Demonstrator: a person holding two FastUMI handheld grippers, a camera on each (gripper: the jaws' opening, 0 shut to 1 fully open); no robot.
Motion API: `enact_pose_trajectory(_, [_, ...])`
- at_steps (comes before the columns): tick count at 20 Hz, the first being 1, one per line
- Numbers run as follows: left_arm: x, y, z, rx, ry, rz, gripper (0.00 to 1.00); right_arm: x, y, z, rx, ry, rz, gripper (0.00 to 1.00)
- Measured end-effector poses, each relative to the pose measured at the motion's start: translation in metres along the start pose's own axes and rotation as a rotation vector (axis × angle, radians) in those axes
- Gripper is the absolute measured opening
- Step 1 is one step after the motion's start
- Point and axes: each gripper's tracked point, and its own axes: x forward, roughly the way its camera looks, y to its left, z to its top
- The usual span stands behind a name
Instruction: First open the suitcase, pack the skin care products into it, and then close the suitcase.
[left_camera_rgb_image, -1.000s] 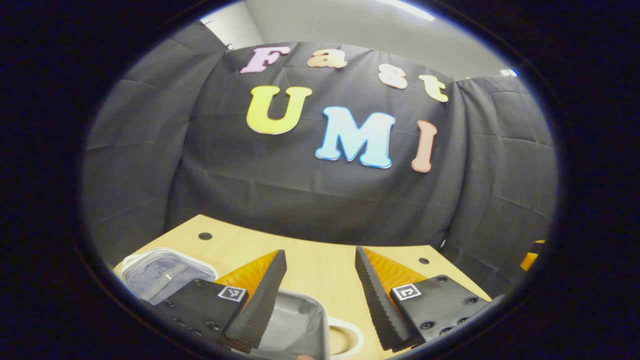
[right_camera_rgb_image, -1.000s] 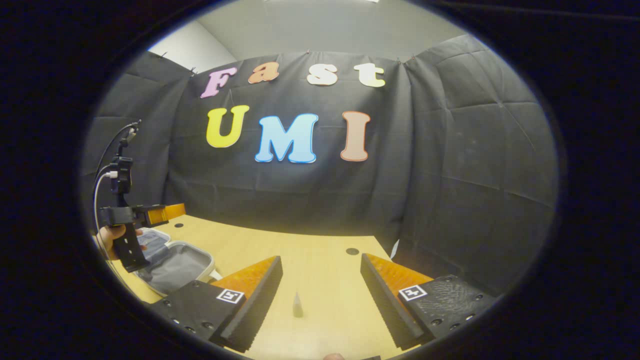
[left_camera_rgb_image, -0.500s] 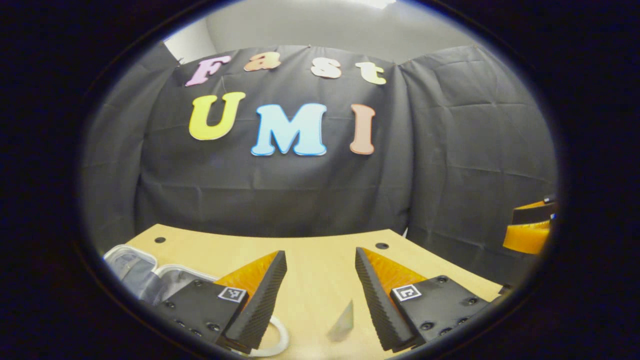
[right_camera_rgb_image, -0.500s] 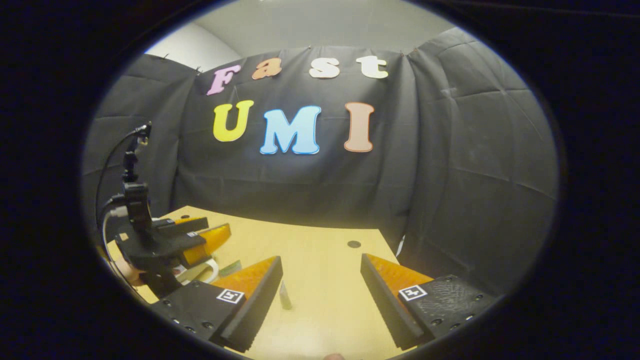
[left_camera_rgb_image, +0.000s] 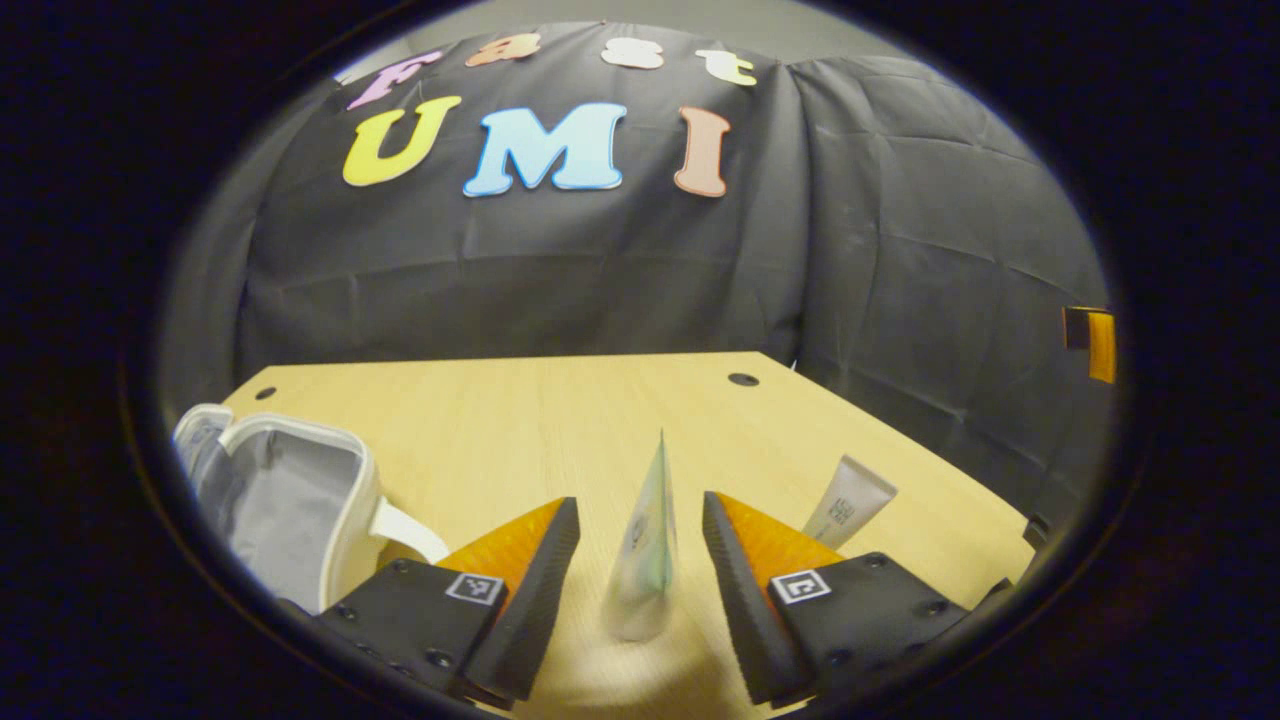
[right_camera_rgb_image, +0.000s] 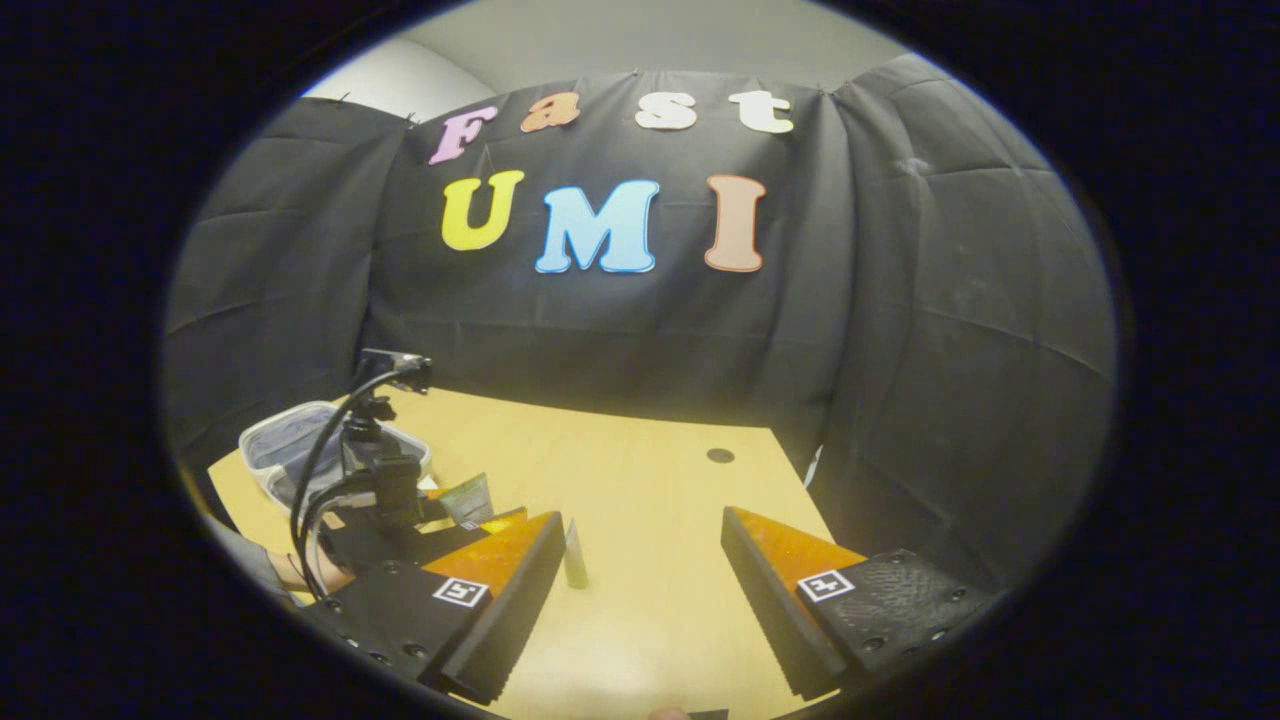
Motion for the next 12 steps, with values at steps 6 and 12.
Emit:
enact_pose_trajectory(6, [0.014,0.014,-0.012,-0.036,0.111,0.002,0.43,0.033,0.025,-0.012,-0.002,0.030,0.078,0.96])
enact_pose_trajectory(12, [-0.046,0.028,0.044,-0.194,0.177,-0.034,0.39,0.108,0.053,-0.059,0.045,0.163,0.117,0.96])
